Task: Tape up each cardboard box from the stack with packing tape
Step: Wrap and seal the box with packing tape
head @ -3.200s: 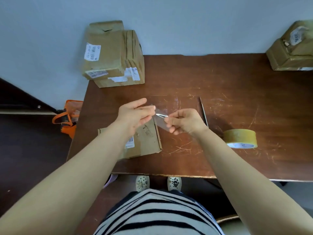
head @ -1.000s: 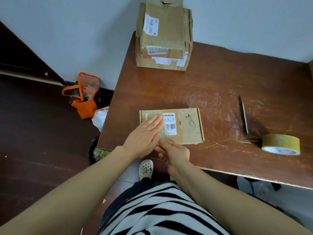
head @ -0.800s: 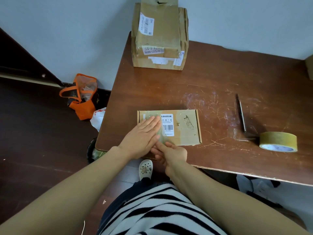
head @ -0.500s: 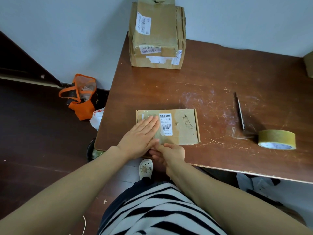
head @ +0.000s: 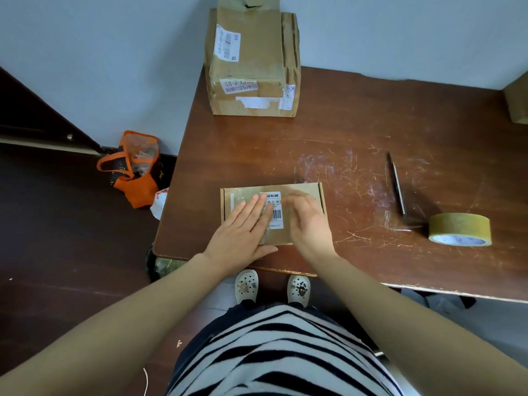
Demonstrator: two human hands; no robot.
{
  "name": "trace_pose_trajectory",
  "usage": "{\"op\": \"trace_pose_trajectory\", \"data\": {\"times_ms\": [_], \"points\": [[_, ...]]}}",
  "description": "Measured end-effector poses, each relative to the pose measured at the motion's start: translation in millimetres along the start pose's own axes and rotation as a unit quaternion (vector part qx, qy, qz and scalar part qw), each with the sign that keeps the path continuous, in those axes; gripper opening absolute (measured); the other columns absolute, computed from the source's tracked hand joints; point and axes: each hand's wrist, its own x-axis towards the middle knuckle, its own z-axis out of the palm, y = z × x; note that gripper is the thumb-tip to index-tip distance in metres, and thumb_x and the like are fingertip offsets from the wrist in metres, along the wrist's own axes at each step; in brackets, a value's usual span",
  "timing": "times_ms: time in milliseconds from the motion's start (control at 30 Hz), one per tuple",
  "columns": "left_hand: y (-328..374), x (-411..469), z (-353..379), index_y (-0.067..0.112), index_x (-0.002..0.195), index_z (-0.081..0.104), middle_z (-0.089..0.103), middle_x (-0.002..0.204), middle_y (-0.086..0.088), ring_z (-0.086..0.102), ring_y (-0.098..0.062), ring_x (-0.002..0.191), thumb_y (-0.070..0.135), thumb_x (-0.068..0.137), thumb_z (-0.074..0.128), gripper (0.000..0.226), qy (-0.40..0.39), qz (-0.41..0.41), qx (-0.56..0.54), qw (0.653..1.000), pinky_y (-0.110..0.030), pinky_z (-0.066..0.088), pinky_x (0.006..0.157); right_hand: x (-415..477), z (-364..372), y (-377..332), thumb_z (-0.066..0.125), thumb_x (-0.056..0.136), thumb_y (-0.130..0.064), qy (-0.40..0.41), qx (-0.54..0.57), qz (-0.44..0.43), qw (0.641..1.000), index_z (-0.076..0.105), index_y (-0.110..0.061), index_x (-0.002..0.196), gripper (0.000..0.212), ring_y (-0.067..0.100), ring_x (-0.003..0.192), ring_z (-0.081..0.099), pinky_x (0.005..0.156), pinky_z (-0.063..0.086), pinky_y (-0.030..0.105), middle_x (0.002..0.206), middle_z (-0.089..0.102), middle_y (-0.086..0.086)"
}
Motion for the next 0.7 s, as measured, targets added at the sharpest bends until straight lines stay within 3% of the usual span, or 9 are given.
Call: {"op": "trace_pose_trajectory", "data": {"times_ms": [33,67,133,167,267,400,500,600,700], "points": [[2,1,3,-0.002,0.143,0.029,0.037,0.148,-0.022,0.035,-0.032,0.139,0.061,0.096,0.012,0.080,-0.009,-0.006,0.011,1.000,-0.044,0.022,0.113,6,5,8,0.035,0.100,-0.011,-0.044,-0.089,-0.041,0.994,0.045,-0.010,0.139,0.040,0.020,0.141,0.028,0.117,0.021,0.033,0.151,0.036,0.005],[3,3,7,-0.002,0.142,0.030,0.039,0.147,-0.022,0.037,-0.031,0.138,0.060,0.095,0.015,0.080,-0.017,-0.010,0.021,1.000,-0.044,0.023,0.113,9,9,15,0.023,0.104,-0.024,-0.087,-0.175,-0.062,0.979,0.022,-0.014,0.151,0.048,0.017,0.148,0.005,0.121,0.003,0.031,0.160,0.011,0.002],[3,3,14,-0.003,0.141,0.031,0.039,0.147,-0.022,0.037,-0.031,0.138,0.059,0.092,0.021,0.080,-0.024,-0.011,0.039,0.999,-0.044,0.024,0.112,11,13,26,-0.008,0.095,-0.042,-0.128,-0.288,-0.072,0.946,-0.015,-0.020,0.147,0.057,0.010,0.141,-0.024,0.116,-0.016,0.029,0.153,-0.022,-0.004],[3,3,15,-0.004,0.142,0.030,0.039,0.147,-0.022,0.036,-0.031,0.139,0.059,0.093,0.021,0.080,-0.022,-0.010,0.046,0.999,-0.044,0.023,0.113,10,15,29,-0.017,0.089,-0.044,-0.131,-0.303,-0.071,0.941,-0.022,-0.021,0.142,0.058,0.008,0.137,-0.029,0.115,-0.018,0.030,0.149,-0.029,-0.005],[-2,-7,16,-0.004,0.143,0.028,0.036,0.149,-0.021,0.035,-0.030,0.139,0.057,0.097,0.013,0.078,-0.011,-0.010,0.057,0.998,-0.043,0.022,0.114,11,18,30,-0.022,0.084,-0.044,-0.135,-0.311,-0.071,0.938,-0.027,-0.022,0.138,0.059,0.008,0.133,-0.032,0.114,-0.019,0.031,0.145,-0.034,-0.004],[-6,-13,19,-0.003,0.144,0.027,0.037,0.149,-0.020,0.037,-0.030,0.138,0.055,0.095,0.018,0.075,0.009,-0.014,0.073,0.997,-0.043,0.022,0.114,11,17,30,-0.008,0.098,-0.040,-0.145,-0.319,-0.070,0.934,-0.029,-0.021,0.138,0.049,0.008,0.132,-0.034,0.114,-0.020,0.032,0.143,-0.037,-0.004],[2,-12,19,-0.002,0.144,0.026,0.034,0.150,-0.020,0.035,-0.029,0.139,0.052,0.096,0.022,0.073,0.027,-0.001,0.082,0.996,-0.042,0.020,0.115,13,18,30,-0.023,0.085,-0.042,-0.133,-0.324,-0.074,0.934,-0.029,-0.021,0.138,0.057,0.010,0.132,-0.035,0.113,-0.021,0.032,0.144,-0.037,-0.004],[11,-12,23,0.000,0.146,0.023,0.030,0.152,-0.016,0.034,-0.026,0.140,0.038,0.099,0.027,0.061,0.045,0.014,0.079,0.996,-0.039,0.016,0.116,13,20,30,-0.020,0.087,-0.040,-0.136,-0.318,-0.068,0.936,-0.028,-0.021,0.138,0.055,0.010,0.132,-0.034,0.112,-0.022,0.032,0.143,-0.037,-0.004],[1,-19,22,0.002,0.147,0.020,0.029,0.152,-0.016,0.032,-0.025,0.141,0.044,0.100,0.024,0.064,0.028,0.015,0.065,0.997,-0.039,0.015,0.116,12,21,31,-0.026,0.078,-0.043,-0.138,-0.317,-0.070,0.936,-0.029,-0.022,0.138,0.064,0.010,0.132,-0.035,0.111,-0.023,0.032,0.143,-0.037,-0.004]]}}
